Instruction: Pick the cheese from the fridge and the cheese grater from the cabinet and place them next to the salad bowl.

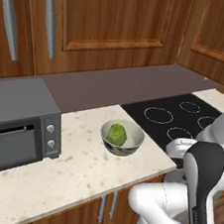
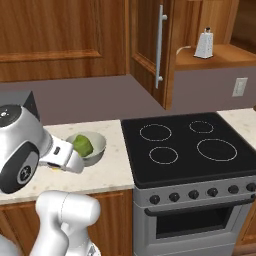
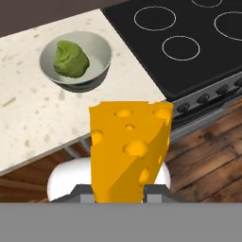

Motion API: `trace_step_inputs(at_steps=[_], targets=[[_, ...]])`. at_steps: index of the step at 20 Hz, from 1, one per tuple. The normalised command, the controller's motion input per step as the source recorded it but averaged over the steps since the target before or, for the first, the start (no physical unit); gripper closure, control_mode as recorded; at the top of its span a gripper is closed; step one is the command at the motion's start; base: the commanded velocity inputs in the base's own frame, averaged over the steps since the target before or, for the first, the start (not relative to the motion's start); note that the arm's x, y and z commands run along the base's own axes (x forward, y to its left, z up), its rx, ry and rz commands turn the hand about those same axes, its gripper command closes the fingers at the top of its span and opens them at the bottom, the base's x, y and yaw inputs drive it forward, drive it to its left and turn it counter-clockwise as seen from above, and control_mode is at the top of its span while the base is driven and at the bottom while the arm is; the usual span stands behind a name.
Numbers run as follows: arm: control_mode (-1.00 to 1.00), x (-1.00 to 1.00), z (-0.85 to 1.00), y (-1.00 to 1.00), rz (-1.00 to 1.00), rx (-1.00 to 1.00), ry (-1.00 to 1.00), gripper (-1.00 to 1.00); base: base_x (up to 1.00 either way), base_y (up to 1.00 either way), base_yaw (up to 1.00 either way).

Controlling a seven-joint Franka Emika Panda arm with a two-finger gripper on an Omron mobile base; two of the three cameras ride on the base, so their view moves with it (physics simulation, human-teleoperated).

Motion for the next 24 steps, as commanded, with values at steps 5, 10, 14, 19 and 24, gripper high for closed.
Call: trace_step_inputs(at_steps=[5,10,14,19,24], targets=[[-1.0,0.45,-0.83,-0.04,0.0,0.0,-0.07,1.0,0.0,0.0,0.0],[-1.0,0.34,-0.58,-0.12,0.0,0.0,-0.11,1.0,0.0,0.0,0.0],[-1.0,0.04,-0.46,-0.1,0.07,0.0,-0.34,1.0,0.0,0.0,0.0],[-1.0,0.0,-0.48,0.0,0.17,-0.01,-0.42,1.0,0.0,0.0,0.0],[-1.0,0.0,-0.52,-0.01,0.17,0.0,-0.41,1.0,0.0,0.0,0.0]])
